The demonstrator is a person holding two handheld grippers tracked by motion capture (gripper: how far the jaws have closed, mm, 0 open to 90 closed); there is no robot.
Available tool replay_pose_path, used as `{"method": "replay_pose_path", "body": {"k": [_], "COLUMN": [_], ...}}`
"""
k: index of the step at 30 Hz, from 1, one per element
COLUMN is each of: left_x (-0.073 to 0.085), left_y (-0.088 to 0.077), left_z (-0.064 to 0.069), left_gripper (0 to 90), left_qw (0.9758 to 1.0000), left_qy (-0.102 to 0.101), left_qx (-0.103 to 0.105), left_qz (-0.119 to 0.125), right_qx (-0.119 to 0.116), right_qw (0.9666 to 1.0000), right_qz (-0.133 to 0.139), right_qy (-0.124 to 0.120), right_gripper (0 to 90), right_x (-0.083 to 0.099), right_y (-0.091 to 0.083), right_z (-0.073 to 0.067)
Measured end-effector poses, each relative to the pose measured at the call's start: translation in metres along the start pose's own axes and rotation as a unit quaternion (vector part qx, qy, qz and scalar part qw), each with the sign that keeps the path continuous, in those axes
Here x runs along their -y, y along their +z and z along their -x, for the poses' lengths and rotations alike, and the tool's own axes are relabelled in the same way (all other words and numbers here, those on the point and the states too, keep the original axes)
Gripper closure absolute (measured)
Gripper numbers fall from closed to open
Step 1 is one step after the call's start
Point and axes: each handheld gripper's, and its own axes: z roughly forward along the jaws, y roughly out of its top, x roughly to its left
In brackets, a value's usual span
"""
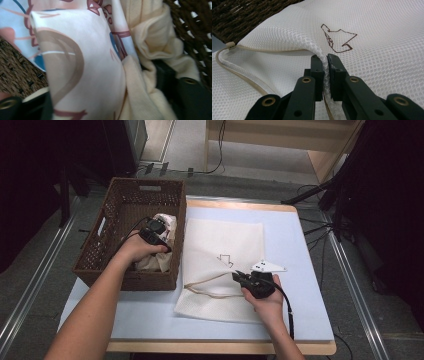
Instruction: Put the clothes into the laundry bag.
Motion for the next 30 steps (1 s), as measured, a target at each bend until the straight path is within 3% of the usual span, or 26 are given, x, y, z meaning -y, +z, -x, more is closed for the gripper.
{"method": "replay_pose_path", "body": {"k": [6, 10, 19, 22, 30], "left_x": [0.001, -0.001, 0.005, 0.007, 0.015], "left_y": [-0.006, -0.015, -0.038, -0.046, -0.071], "left_z": [-0.006, -0.005, -0.012, -0.012, -0.017], "left_gripper": [59.6, 66.4, 68.7, 68.7, 68.7], "left_qw": [0.9991, 0.9989, 0.9955, 0.9936, 0.9844], "left_qy": [-0.028, -0.021, -0.035, -0.040, -0.054], "left_qx": [0.032, 0.034, 0.042, 0.037, 0.030], "left_qz": [0.006, 0.025, 0.078, 0.100, 0.165], "right_qx": [0.000, -0.005, -0.011, -0.011, -0.015], "right_qw": [1.0000, 1.0000, 0.9999, 0.9999, 0.9998], "right_qz": [0.001, 0.000, 0.008, 0.008, 0.013], "right_qy": [-0.005, -0.003, -0.007, -0.007, -0.004], "right_gripper": [84.8, 86.7, 87.8, 87.8, 87.9], "right_x": [0.000, 0.001, 0.000, 0.000, -0.001], "right_y": [-0.001, 0.000, -0.004, -0.004, -0.006], "right_z": [-0.001, 0.001, 0.003, 0.002, 0.003]}}
